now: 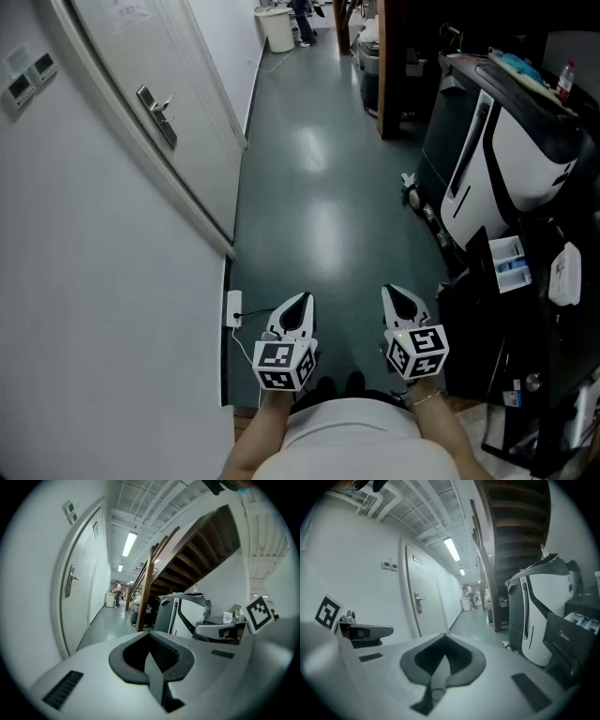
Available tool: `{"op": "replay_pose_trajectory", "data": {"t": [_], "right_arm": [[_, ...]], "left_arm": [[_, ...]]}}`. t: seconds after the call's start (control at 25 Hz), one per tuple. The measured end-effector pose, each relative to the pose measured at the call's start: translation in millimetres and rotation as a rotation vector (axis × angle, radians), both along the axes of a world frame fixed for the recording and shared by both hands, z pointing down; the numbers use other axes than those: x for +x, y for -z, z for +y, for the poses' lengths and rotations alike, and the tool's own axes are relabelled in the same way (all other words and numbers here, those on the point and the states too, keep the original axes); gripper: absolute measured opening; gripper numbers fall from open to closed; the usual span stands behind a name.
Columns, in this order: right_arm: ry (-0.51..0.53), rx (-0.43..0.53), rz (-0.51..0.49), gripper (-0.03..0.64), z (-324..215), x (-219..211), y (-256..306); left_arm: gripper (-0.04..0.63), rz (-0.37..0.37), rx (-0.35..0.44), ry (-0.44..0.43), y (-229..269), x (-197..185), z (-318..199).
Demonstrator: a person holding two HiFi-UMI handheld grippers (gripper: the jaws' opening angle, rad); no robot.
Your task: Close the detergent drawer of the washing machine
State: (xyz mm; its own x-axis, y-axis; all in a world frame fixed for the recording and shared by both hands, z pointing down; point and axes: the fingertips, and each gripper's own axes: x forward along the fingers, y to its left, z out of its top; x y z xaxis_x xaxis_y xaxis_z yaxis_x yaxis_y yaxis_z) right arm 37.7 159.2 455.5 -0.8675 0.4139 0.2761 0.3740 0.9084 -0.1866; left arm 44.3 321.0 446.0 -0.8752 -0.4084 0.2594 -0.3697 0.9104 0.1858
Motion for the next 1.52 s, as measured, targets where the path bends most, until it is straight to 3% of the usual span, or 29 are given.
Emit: {"op": "replay_pose_trajectory", "data": {"t": [0.32, 0.64, 1.0, 1.52], "right_arm": [[0.004, -0.013, -0.027, 0.002, -1.6, 2.7, 2.0], [-0.071, 0.012, -0.034, 0.002, -22.9, -6.7, 6.2], [-0.126, -0.045, -0.085, 0.006, -59.0, -20.2, 38.2], [-0.137, -0.065, -0.083, 0.057, -59.6, -37.1, 35.2]], "left_arm": [[-0.008, -0.001, -0.002, 0.022, -1.6, 1.3, -0.3], [-0.006, -0.017, -0.011, 0.059, 4.9, -5.7, 1.7], [0.055, -0.064, -0.004, 0.082, 31.8, -23.9, 2.2], [0.08, -0.05, 0.002, 0.014, 26.8, -58.5, -16.9]]}}
